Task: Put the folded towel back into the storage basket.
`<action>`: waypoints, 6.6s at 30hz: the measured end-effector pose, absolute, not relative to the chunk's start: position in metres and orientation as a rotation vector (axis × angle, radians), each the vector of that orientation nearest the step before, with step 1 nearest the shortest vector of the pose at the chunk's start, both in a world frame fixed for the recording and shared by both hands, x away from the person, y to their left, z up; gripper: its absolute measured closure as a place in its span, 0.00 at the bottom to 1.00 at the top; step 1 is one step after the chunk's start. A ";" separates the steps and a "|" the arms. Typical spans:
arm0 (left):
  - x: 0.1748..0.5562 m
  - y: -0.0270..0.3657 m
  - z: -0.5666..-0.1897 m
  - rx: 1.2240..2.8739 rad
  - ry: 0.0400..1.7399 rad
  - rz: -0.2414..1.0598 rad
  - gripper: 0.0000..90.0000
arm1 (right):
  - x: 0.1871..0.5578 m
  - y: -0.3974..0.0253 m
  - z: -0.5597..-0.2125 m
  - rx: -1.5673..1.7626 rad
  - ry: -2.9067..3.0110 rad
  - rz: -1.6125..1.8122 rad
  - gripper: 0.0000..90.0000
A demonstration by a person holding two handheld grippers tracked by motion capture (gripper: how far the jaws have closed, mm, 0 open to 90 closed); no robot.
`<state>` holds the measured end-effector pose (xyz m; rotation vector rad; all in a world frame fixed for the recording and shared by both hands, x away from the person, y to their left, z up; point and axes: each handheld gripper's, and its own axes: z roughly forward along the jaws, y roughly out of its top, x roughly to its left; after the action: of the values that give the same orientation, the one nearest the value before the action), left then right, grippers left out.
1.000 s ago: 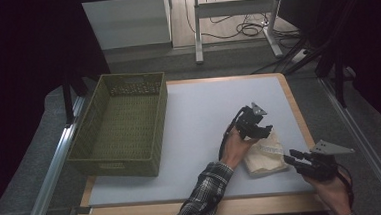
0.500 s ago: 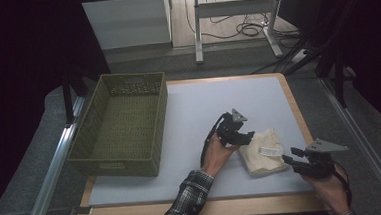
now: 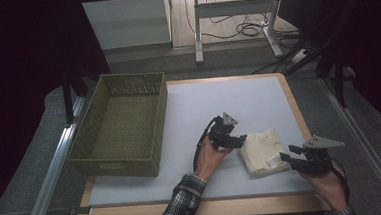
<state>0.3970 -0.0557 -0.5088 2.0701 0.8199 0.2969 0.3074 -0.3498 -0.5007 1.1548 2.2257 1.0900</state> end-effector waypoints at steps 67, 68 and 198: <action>0.394 -0.004 -0.466 2.118 0.806 0.352 0.96 | 0.315 -0.300 -0.475 1.171 2.355 1.310 0.92; 0.394 -0.003 -0.465 2.117 0.807 0.355 0.96 | 0.315 -0.299 -0.474 1.169 2.356 1.309 0.92; 0.428 0.312 -0.420 2.088 1.417 0.767 0.96 | 0.398 0.107 -0.442 0.630 2.640 1.191 0.91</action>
<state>0.4278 0.3122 -0.4204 2.0883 1.4175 0.7666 0.3983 0.1069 -0.4419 0.6303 2.6397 1.1908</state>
